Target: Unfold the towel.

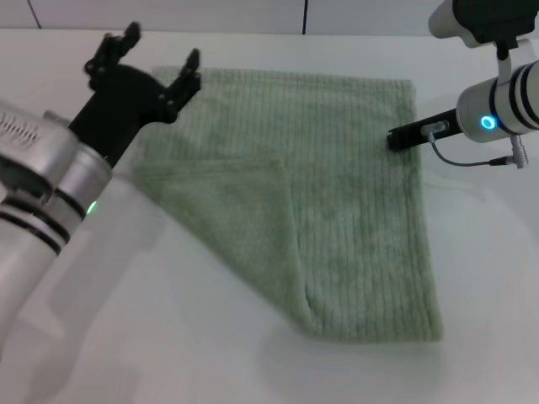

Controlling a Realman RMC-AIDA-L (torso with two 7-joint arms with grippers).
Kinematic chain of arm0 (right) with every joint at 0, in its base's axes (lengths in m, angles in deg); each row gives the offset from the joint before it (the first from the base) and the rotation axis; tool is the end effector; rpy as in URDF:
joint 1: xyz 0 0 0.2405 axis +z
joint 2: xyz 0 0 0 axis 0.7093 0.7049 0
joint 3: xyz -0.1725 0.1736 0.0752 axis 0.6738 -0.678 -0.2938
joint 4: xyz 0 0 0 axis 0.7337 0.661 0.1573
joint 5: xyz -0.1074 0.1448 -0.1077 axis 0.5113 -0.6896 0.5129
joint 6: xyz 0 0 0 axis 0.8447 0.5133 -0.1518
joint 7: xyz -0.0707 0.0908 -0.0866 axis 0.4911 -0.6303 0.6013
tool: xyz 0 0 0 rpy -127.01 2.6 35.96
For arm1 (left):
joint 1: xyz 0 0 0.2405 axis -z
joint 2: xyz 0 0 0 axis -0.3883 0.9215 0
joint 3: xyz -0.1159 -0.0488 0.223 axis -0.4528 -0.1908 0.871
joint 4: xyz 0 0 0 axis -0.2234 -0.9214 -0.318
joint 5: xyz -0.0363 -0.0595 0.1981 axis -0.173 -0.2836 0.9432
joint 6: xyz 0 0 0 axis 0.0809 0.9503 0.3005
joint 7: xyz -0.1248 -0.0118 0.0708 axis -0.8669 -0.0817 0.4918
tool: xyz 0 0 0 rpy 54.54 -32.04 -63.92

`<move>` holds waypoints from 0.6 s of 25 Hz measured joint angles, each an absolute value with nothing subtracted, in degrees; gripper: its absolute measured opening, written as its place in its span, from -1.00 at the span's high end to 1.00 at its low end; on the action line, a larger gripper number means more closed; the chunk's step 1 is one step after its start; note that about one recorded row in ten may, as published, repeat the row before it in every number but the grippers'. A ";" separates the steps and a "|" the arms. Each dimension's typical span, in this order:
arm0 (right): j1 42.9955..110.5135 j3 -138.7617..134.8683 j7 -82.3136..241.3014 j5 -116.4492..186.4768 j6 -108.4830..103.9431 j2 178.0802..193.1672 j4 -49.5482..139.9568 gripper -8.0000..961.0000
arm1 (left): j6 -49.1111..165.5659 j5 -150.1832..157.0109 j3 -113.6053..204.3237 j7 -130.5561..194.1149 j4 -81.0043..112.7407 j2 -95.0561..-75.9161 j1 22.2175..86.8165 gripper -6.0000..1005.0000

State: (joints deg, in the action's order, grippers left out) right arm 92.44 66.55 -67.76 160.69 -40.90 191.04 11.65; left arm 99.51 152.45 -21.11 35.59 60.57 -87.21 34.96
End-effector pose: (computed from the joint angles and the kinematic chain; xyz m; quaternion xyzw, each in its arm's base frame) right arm 0.2199 0.4346 -0.0515 -0.8486 0.4398 -0.0388 0.2914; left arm -0.2553 0.3265 -0.0352 -0.7698 -0.1221 -0.2951 0.5526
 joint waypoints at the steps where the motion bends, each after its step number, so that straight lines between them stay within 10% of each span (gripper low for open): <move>1: 92.44 66.55 -67.76 160.68 -40.90 191.04 11.66 0.98 | 99.51 152.45 -21.11 35.59 60.57 -87.21 34.96 -0.62; 7: 92.24 66.55 -67.74 160.66 -40.89 190.98 11.88 0.98 | 63.65 156.97 -20.73 33.63 90.78 -81.26 30.99 -0.62; 13: 92.10 66.55 -67.72 160.66 -40.89 190.96 12.18 0.99 | 49.78 156.97 -21.08 35.82 99.97 -80.68 30.36 -0.62; 15: 92.06 66.56 -67.72 160.66 -40.95 190.94 12.10 0.99 | 24.49 156.80 -24.06 44.92 111.85 -83.19 31.42 -0.62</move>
